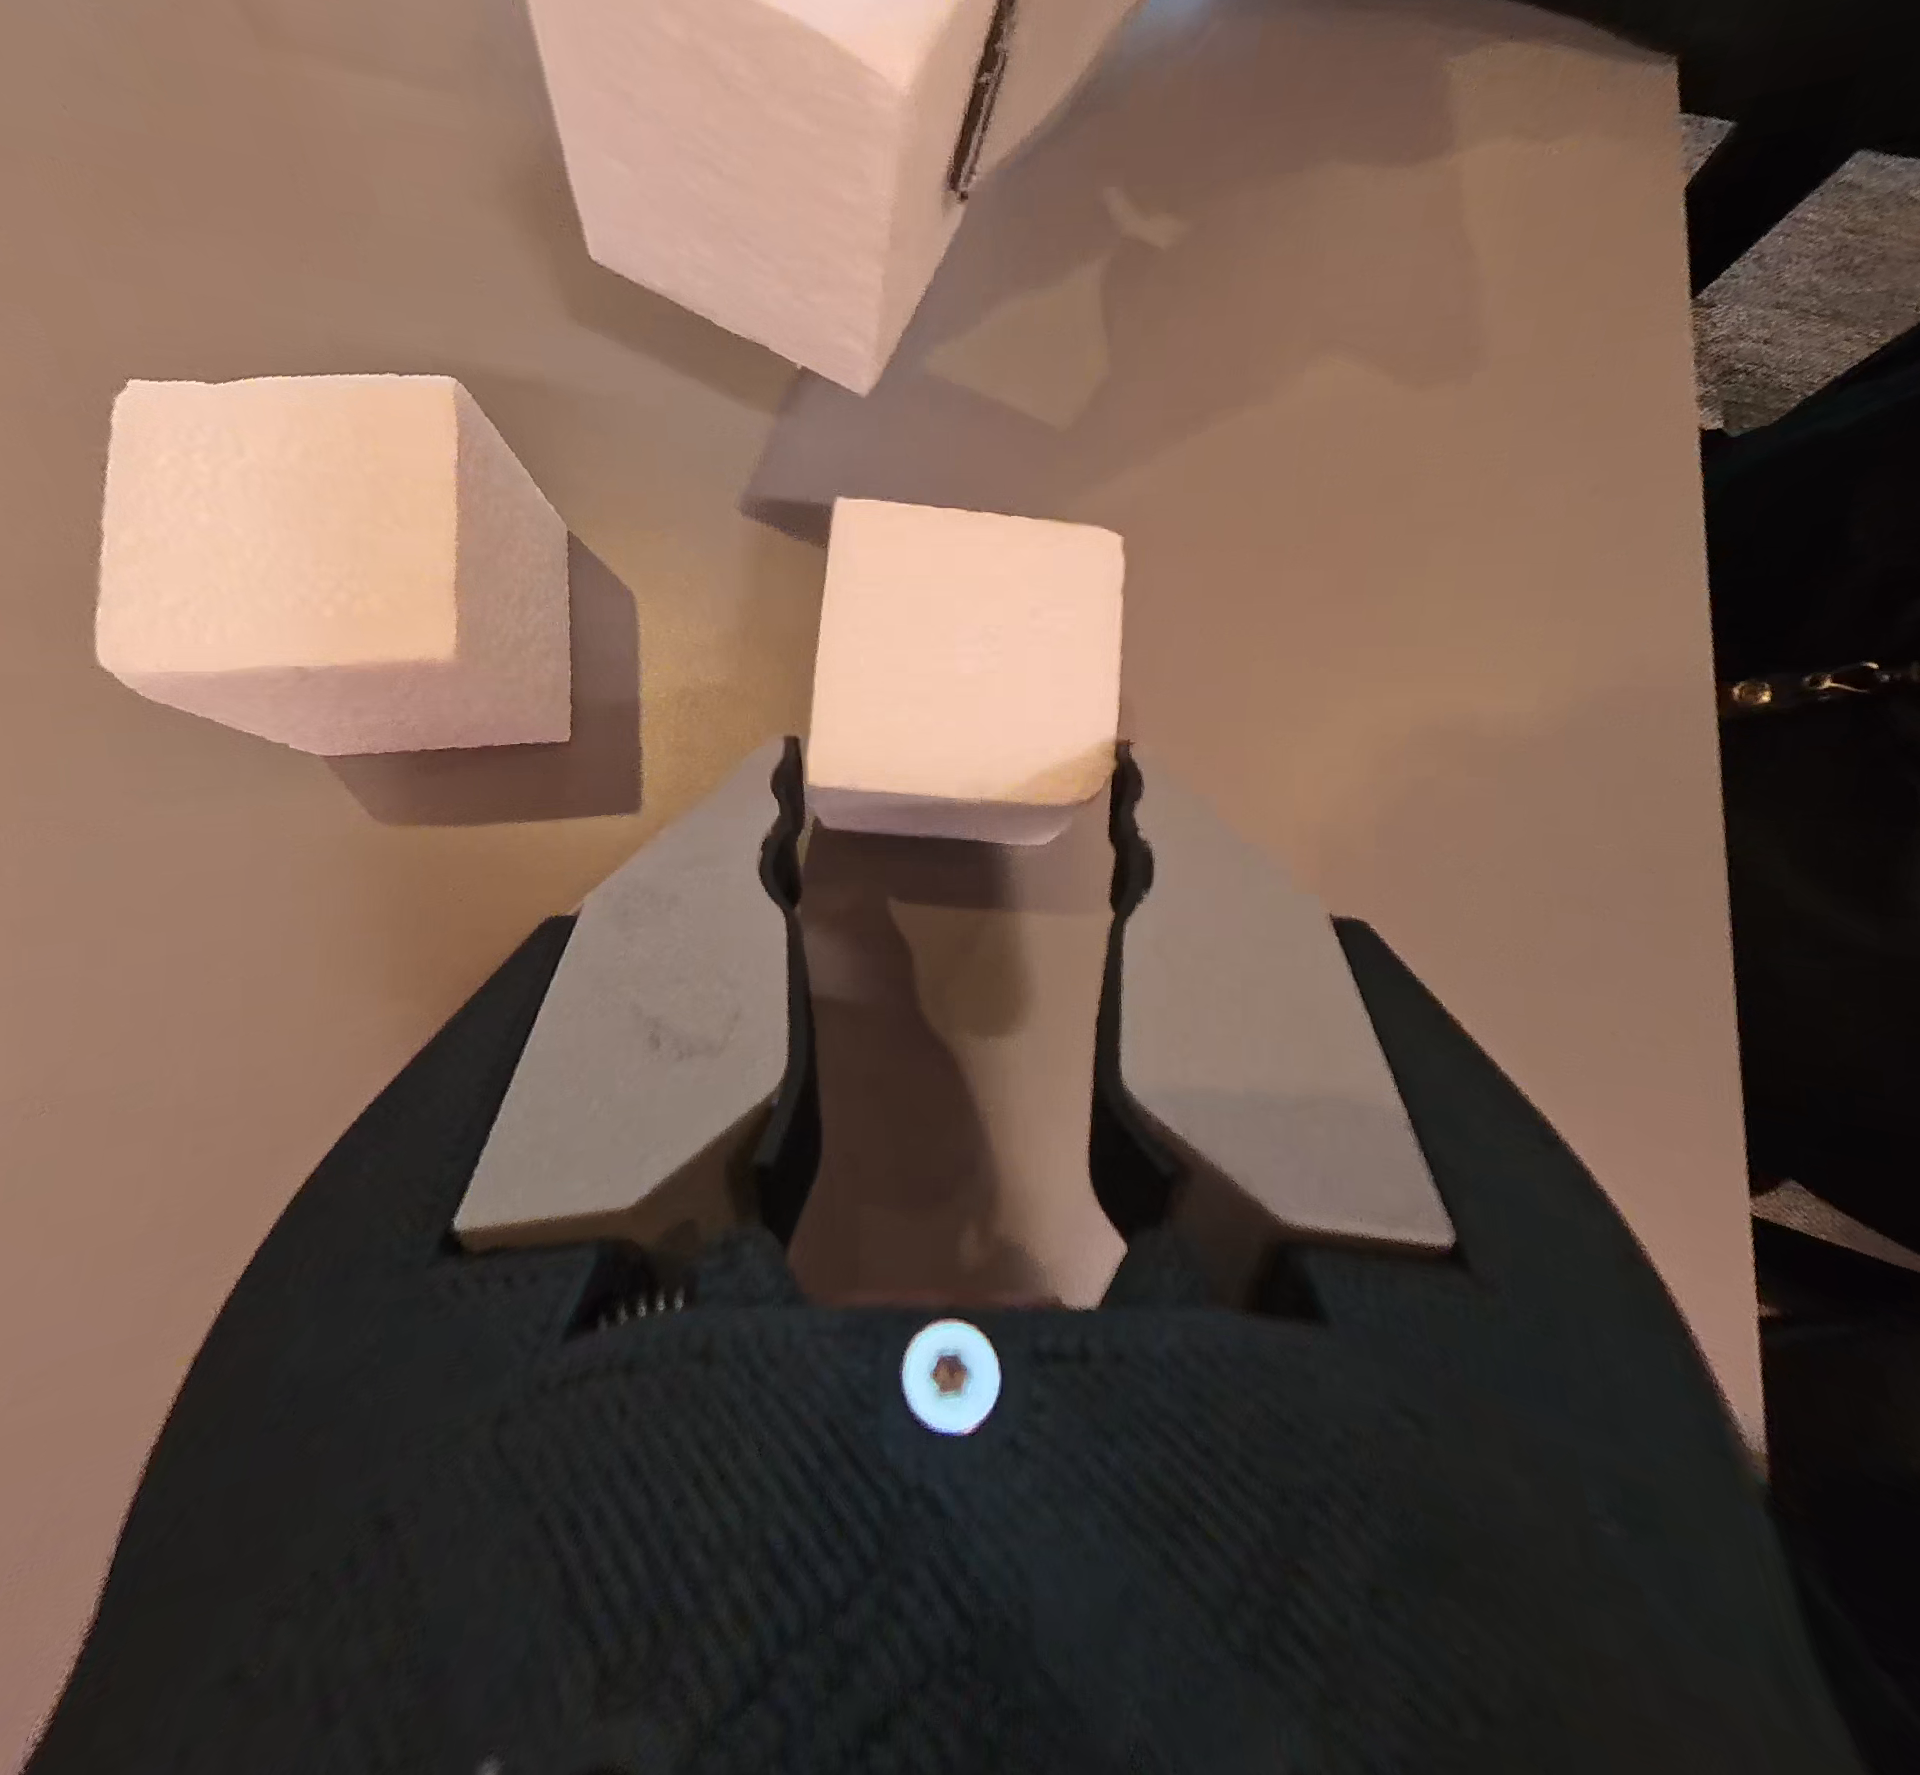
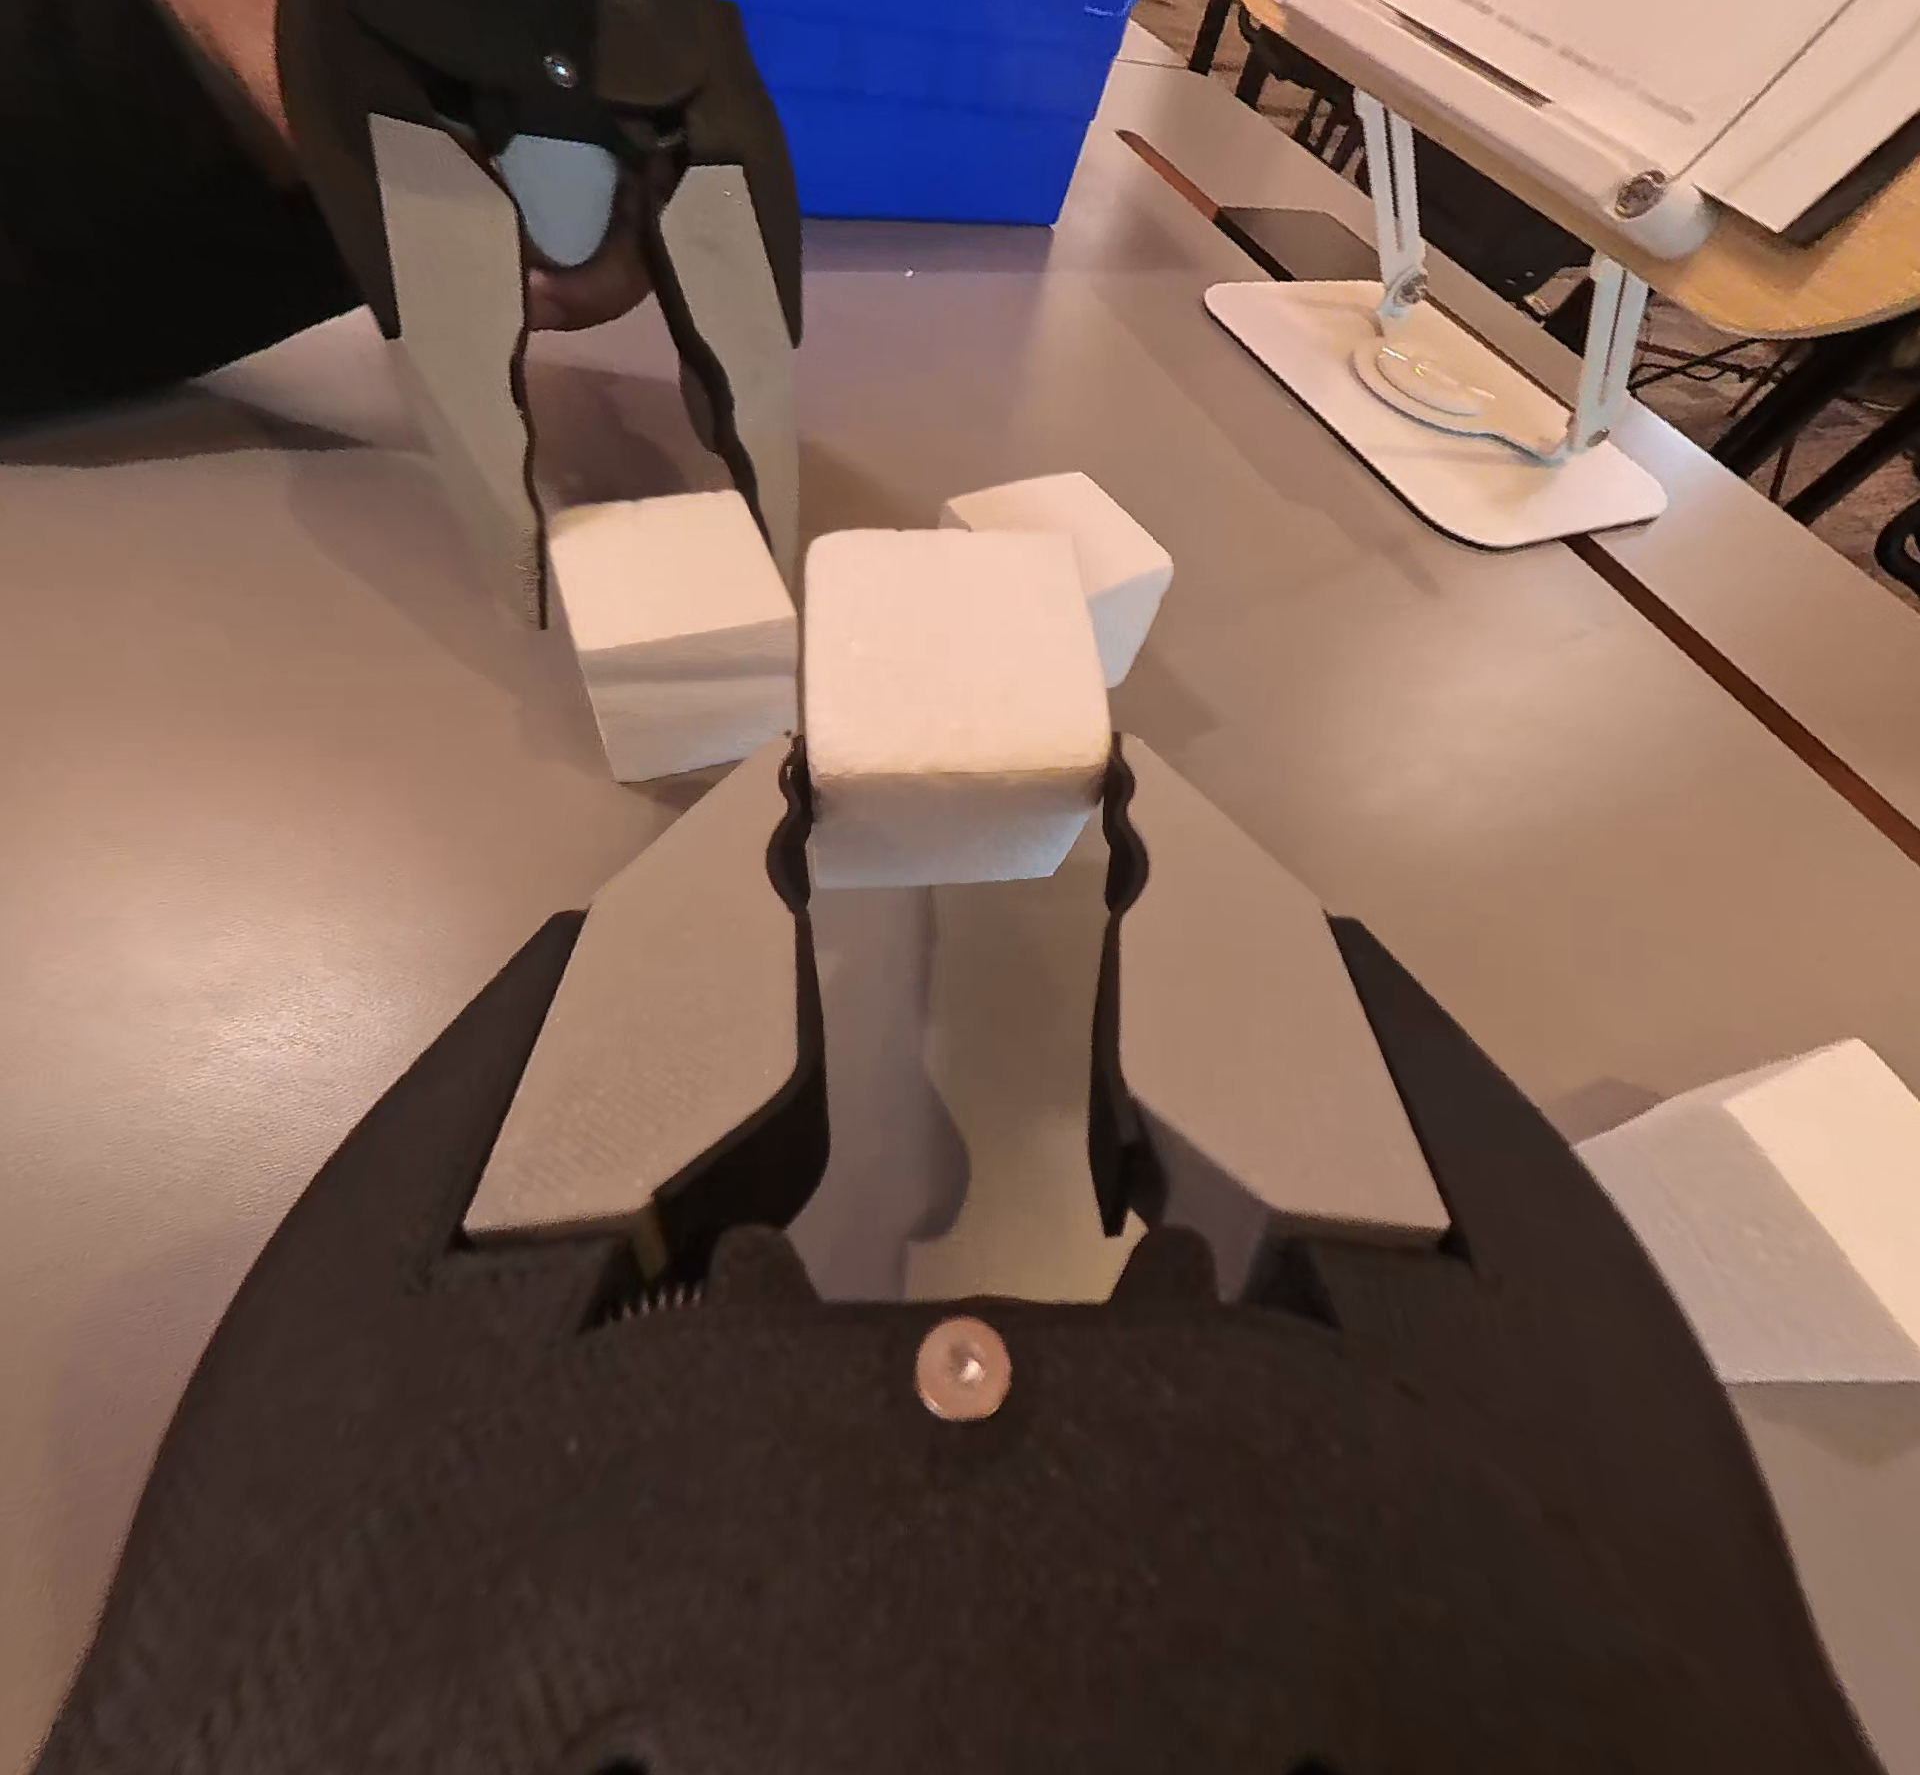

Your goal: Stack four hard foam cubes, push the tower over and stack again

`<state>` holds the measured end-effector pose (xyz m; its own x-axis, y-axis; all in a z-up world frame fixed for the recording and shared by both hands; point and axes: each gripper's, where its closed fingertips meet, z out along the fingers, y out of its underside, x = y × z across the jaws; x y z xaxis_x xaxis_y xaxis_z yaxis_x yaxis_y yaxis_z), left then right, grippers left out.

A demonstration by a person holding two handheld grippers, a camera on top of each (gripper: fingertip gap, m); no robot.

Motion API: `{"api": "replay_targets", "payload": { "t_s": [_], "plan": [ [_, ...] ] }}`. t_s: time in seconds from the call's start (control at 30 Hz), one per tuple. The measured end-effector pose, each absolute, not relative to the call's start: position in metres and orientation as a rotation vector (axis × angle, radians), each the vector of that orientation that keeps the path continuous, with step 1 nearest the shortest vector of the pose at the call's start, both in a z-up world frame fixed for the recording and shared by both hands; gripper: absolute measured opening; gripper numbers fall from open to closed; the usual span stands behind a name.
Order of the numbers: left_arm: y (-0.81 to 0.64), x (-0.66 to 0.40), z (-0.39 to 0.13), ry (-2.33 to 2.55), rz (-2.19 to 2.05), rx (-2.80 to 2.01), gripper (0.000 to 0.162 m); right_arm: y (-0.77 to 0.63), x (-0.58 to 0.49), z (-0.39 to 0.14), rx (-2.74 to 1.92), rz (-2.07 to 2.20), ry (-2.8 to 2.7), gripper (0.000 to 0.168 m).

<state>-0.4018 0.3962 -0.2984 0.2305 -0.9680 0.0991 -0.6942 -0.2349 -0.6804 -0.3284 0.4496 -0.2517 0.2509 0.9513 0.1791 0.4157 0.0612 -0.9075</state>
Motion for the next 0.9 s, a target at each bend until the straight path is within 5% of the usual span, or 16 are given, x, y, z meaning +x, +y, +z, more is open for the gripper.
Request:
{"api": "replay_targets", "payload": {
  "t_s": [0.9],
  "plan": [
    [0.404, -0.391, -0.318, 1.557, -0.625, -2.036, 0.059, 0.421, -0.349, -0.236, -1.408, 0.757, -1.390, 0.054]
  ]
}}
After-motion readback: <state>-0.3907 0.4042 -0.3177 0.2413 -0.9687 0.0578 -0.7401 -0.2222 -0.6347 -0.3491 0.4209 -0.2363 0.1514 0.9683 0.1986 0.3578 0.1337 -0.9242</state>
